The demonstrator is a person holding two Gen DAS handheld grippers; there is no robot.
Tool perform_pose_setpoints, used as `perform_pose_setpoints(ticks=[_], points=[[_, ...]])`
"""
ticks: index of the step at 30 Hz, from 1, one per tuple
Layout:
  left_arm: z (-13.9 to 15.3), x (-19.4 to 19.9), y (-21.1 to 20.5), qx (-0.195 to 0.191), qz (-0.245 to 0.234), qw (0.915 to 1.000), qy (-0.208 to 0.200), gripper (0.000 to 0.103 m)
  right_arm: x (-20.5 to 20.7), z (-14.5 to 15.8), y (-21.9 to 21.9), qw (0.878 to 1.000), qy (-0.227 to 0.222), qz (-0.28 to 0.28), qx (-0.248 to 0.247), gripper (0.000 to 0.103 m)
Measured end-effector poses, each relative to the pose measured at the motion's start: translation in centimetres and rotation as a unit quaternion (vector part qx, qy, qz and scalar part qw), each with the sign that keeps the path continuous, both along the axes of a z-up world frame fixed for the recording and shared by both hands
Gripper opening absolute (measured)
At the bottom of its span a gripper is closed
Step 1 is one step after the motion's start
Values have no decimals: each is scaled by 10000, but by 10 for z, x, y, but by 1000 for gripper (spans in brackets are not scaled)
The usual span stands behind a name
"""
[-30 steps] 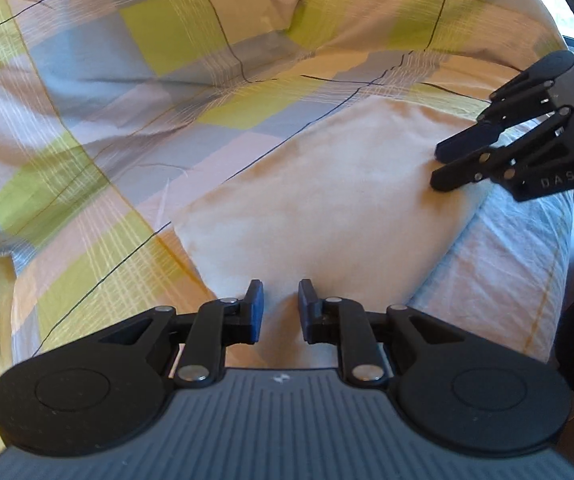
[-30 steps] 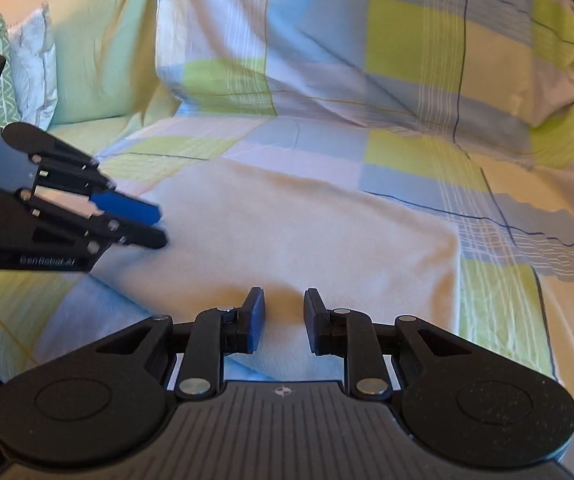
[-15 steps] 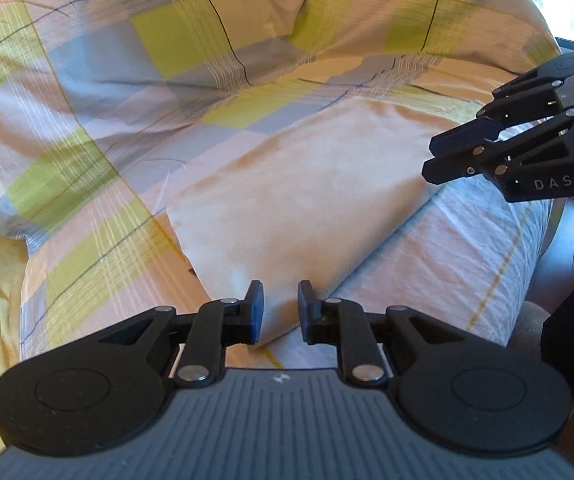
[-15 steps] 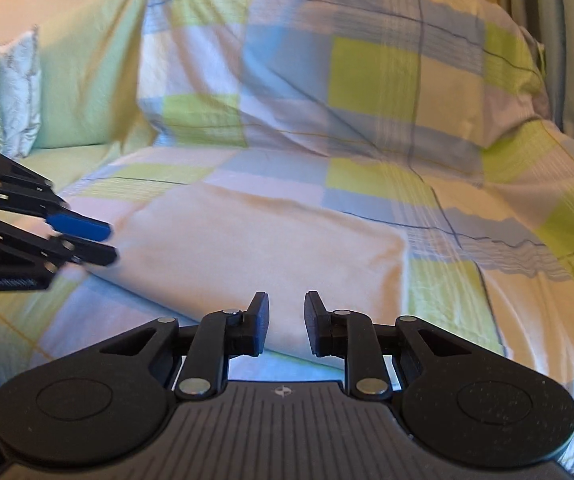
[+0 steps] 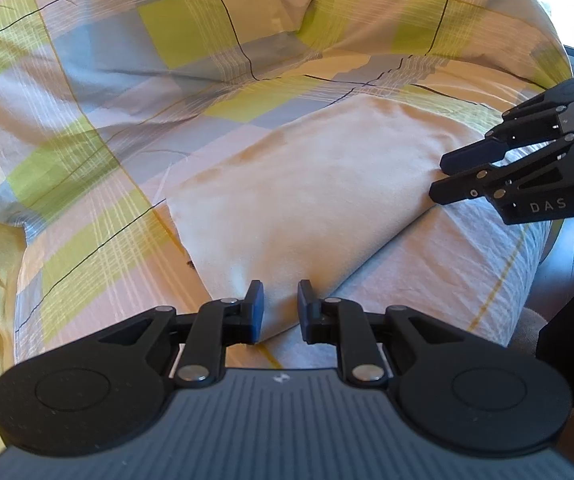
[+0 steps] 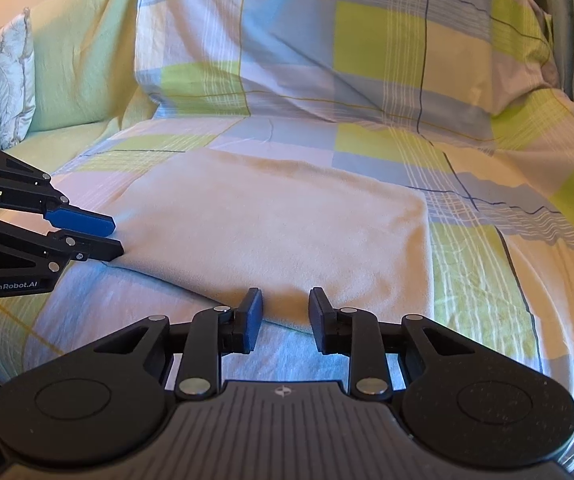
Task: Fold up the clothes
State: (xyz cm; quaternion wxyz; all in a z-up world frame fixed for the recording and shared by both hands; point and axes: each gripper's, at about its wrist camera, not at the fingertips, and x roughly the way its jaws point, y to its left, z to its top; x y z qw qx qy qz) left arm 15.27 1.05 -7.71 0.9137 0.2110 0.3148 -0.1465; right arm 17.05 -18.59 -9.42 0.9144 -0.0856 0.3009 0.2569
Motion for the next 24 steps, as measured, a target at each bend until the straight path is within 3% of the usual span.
perform_pose_setpoints(ticks=[11,16,20,21,22,24], points=[[-1,-8,2,-147,232,9996,72,15,-10,-6,-10,9993,217,-293,74,38],[0,-14,6,-430,510,9977,126,18,-10,-4,-19,9973,389,-557,283,50],[0,-22,8,-808,854,9930,86,47,-14,-1,-26,9956,289,-773,446,54],[0,-25,8,-918,941,9913,78,57,-15,1,-27,9953,210,-825,453,61],[-1,-26,8,-996,1022,9897,110,63,-15,2,-29,9950,157,-868,465,71],[-1,-28,6,-1067,1142,9876,164,73,-14,5,-31,9943,83,-943,492,79]])
